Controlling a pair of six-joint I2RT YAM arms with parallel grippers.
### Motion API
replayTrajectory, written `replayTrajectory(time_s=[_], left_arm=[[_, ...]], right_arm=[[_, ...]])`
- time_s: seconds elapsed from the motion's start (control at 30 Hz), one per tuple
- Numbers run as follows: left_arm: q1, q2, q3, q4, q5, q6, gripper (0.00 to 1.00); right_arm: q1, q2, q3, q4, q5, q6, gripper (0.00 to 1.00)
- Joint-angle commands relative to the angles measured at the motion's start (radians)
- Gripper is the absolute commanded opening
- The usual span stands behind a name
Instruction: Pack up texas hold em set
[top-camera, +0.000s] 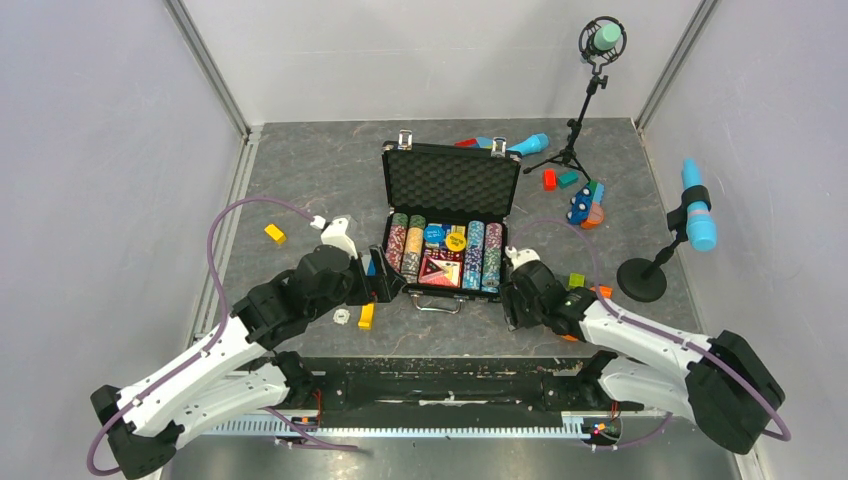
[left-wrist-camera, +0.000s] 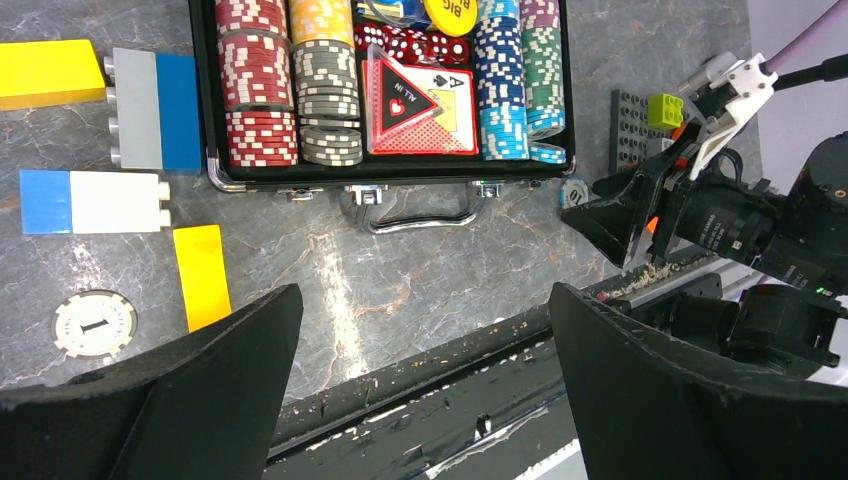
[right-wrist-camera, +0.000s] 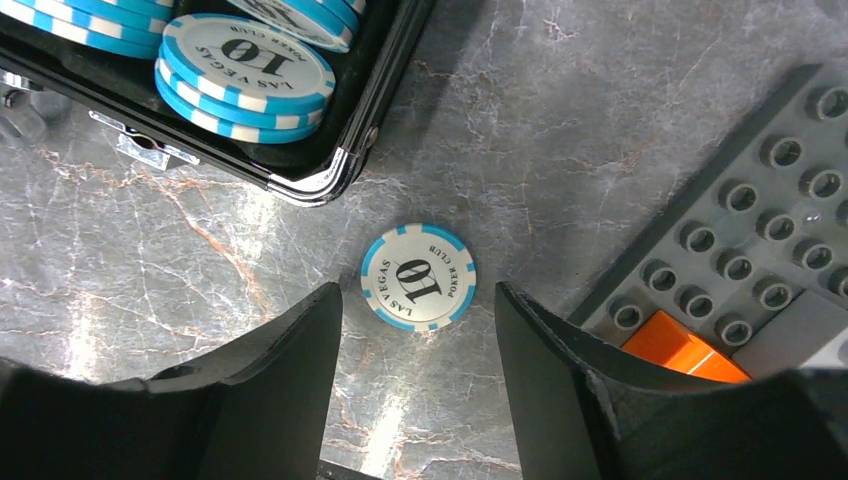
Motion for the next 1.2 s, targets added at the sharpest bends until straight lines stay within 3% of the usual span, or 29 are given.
replayTrajectory(time_s=[0.0, 0.27, 0.53, 0.9, 1.17], left_arm=[[0.009, -0.009, 0.0, 0.032, 0.001, -0.027, 1.0], [0.01, -0.022, -0.009, 0.028, -0.001, -0.03, 1.0], [0.012, -0.013, -0.01, 0.035, 0.009, -0.034, 1.0], [0.016, 0.015, -0.002, 0.088, 0.072, -0.06, 1.0], [0.015, 0.077, -0.016, 0.204, 0.165, -0.11, 1.0]], right_arm=[[0.04, 0.052, 0.011, 0.005, 0.059, 0.03, 0.58], [0.067, 0.084, 0.019, -0.032, 0.093, 0.032, 0.49], [0.075, 0.038, 0.038, -0.046, 0.112, 0.012, 0.3], [0.096, -0.105, 0.11, -0.024, 0.073, -0.08, 0.22], [0.15, -0.193, 0.138, 0.095, -0.095, -0.162, 0.24]])
